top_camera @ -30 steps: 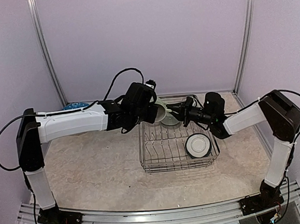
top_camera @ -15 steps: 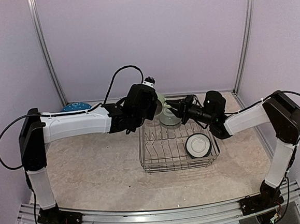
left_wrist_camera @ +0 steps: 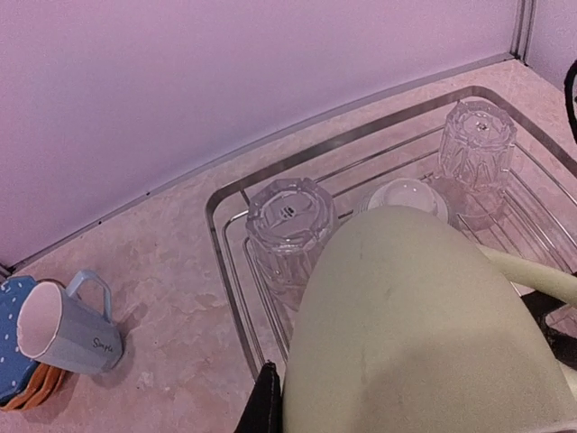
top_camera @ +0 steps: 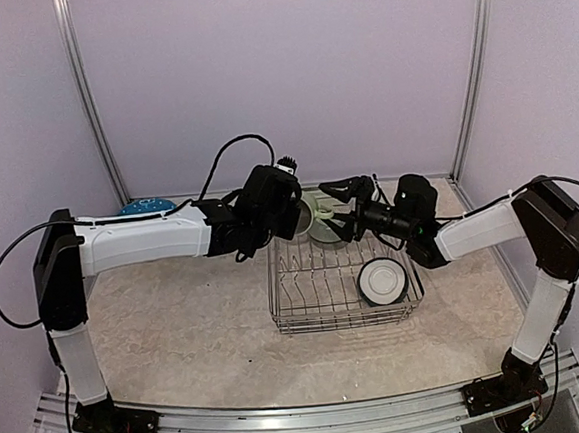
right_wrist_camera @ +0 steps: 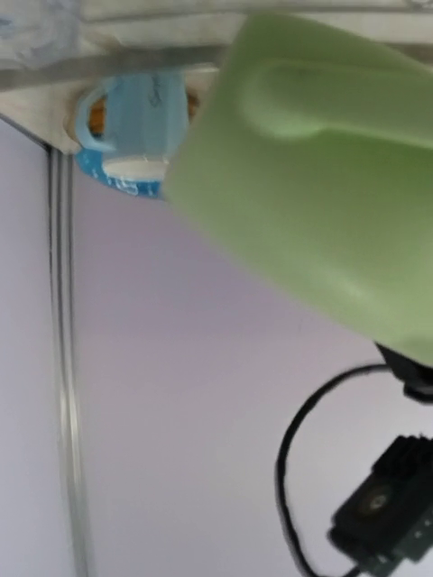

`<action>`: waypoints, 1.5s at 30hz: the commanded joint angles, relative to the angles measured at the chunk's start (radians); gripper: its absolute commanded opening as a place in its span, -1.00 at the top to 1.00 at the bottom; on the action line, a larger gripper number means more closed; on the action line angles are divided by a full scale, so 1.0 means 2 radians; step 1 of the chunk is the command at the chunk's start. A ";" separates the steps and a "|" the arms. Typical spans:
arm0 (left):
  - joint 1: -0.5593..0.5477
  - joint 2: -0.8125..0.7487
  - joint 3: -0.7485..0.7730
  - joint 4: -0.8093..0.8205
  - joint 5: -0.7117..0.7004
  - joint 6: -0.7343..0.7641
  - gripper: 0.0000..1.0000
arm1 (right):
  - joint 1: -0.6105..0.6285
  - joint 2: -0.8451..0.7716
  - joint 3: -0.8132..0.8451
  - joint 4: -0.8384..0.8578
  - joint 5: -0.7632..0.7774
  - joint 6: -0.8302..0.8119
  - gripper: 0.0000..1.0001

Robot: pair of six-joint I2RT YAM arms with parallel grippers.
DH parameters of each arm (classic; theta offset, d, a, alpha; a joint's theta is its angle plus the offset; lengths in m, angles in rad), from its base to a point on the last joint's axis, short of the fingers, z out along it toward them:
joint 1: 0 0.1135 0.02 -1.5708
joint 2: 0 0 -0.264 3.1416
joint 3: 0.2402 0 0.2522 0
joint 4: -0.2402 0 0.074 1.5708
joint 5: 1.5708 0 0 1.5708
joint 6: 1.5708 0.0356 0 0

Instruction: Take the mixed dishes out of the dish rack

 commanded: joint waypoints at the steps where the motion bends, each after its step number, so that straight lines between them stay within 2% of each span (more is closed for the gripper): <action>1: 0.014 -0.053 0.023 -0.053 0.049 -0.078 1.00 | 0.003 -0.048 0.016 -0.119 0.017 -0.133 -0.73; 3: 0.023 -0.069 0.023 -0.072 0.067 -0.097 1.00 | 0.003 -0.060 0.027 -0.187 0.039 -0.189 -0.83; 7: 0.049 -0.101 0.018 -0.102 0.114 -0.135 1.00 | 0.001 -0.064 0.068 -0.307 0.066 -0.288 -0.90; 10: 0.071 -0.123 0.016 -0.123 0.140 -0.158 1.00 | 0.000 -0.064 0.095 -0.370 0.087 -0.352 -0.91; 15: 0.119 -0.151 0.021 -0.203 0.165 -0.200 1.00 | 0.001 -0.071 0.153 -0.489 0.161 -0.466 -0.93; 23: 0.207 -0.193 -0.016 -0.321 0.216 -0.201 1.00 | 0.001 -0.071 0.232 -0.645 0.289 -0.636 -0.95; 29: 0.274 -0.213 -0.052 -0.366 0.251 -0.162 1.00 | 0.001 -0.096 0.229 -0.650 0.304 -0.688 -0.95; 34: 0.335 -0.184 -0.046 -0.390 0.280 -0.144 1.00 | 0.001 -0.117 0.216 -0.628 0.298 -0.704 -0.96; 45: 0.364 -0.071 0.013 -0.382 0.261 -0.146 1.00 | 0.001 -0.143 0.195 -0.643 0.299 -0.705 -0.96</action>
